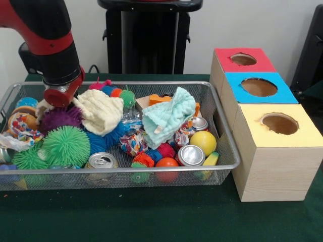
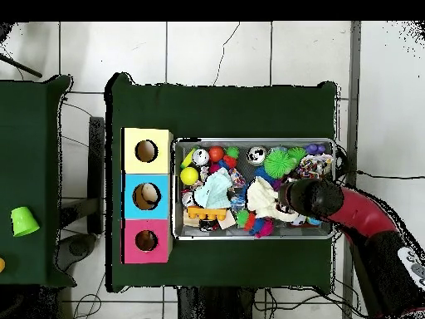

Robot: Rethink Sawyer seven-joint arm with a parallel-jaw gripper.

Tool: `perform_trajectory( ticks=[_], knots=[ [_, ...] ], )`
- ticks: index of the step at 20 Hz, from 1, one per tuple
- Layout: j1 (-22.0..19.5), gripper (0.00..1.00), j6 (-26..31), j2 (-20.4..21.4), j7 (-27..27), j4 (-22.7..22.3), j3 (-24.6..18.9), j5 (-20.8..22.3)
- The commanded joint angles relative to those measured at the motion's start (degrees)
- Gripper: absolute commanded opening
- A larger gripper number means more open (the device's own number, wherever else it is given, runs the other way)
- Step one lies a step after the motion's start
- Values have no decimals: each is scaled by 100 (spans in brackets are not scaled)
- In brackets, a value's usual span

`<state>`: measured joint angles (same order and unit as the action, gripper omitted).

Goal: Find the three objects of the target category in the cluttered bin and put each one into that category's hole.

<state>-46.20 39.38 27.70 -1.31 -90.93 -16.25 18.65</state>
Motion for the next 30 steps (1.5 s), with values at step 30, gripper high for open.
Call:
perform_trajectory(
  ticks=[30],
  knots=[
    [1867,0,531,8,-4531,-104,1588,-2056]
  ],
)
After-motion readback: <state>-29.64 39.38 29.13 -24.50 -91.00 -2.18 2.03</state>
